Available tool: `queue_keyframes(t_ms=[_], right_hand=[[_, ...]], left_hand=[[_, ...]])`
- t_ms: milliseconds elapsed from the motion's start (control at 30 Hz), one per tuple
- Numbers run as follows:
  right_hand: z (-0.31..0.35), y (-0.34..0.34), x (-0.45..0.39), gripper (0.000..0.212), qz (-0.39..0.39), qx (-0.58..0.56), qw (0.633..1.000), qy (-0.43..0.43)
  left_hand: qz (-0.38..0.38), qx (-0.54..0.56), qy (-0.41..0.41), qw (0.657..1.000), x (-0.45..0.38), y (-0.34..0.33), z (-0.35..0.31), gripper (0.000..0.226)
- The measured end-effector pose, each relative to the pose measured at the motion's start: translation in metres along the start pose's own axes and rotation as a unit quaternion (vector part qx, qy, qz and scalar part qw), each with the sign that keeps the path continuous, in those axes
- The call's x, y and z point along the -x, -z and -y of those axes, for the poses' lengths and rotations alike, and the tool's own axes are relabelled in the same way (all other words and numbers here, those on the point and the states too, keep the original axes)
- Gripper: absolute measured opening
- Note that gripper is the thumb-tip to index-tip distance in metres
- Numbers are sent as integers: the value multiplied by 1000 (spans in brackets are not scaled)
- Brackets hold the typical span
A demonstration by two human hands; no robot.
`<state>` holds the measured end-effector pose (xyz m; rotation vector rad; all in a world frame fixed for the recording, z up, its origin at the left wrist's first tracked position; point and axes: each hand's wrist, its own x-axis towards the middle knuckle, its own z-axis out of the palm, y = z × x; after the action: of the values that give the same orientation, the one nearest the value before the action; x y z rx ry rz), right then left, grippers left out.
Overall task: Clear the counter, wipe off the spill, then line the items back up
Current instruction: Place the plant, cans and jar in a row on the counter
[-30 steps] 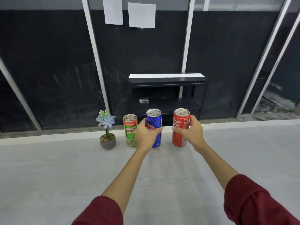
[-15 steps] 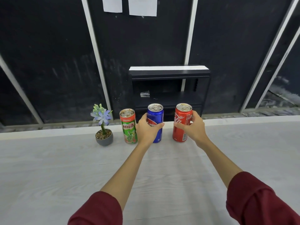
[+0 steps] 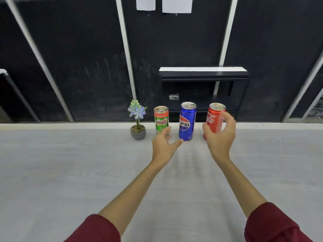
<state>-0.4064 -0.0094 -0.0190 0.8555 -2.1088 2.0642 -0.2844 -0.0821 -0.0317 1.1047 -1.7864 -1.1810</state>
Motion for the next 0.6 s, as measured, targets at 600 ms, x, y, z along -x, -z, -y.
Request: queue_keyframes(t_ms=[600], right_hand=[[153, -229, 332, 56, 568, -92, 817, -29]], left_hand=[[-662, -88, 24, 744, 234, 424, 120, 69]])
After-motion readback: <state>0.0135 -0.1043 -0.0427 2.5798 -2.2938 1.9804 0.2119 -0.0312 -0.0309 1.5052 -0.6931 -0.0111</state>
